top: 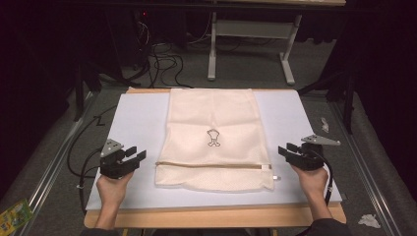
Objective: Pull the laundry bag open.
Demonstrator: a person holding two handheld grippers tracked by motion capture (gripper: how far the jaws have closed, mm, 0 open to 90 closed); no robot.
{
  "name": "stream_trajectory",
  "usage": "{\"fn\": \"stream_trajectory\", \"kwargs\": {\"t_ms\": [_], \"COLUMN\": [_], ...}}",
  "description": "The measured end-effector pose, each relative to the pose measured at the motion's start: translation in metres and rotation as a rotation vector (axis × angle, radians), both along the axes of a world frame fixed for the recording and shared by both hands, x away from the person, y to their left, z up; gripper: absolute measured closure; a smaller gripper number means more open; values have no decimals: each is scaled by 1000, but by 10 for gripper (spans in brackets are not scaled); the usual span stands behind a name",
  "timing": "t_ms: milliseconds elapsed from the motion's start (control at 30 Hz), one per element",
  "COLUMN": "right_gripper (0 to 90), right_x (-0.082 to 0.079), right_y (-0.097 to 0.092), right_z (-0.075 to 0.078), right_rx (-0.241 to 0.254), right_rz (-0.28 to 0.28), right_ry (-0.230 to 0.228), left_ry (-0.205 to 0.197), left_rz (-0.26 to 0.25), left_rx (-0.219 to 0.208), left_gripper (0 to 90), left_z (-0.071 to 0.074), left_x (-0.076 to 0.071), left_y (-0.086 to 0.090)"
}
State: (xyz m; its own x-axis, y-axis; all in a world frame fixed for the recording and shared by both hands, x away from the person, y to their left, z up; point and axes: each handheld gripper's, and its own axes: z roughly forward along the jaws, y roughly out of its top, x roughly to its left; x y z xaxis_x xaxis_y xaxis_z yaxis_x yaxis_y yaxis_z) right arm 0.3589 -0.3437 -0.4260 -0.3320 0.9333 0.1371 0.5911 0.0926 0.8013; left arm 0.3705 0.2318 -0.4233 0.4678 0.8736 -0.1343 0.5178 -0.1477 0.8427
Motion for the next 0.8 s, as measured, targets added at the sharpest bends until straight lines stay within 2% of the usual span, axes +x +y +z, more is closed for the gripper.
{"fn": "stream_trajectory", "kwargs": {"t_ms": [300, 500, 633, 800], "right_gripper": [570, 572, 573, 573], "right_x": [-2, 0, 2, 3], "right_y": [-21, -29, -32, -32], "right_z": [-4, -13, -19, -25], "right_rx": [34, 31, 38, 31], "right_rz": [-61, -88, -111, -114], "right_ry": [-11, -10, 4, 7], "left_ry": [-5, 3, 9, 14], "left_rz": [40, 61, 71, 77], "left_rx": [16, 15, 42, 49], "left_gripper": [534, 525, 520, 518], "left_z": [-3, -9, -15, -21], "left_x": [9, 15, 20, 24], "left_y": [5, 6, 3, 0]}}
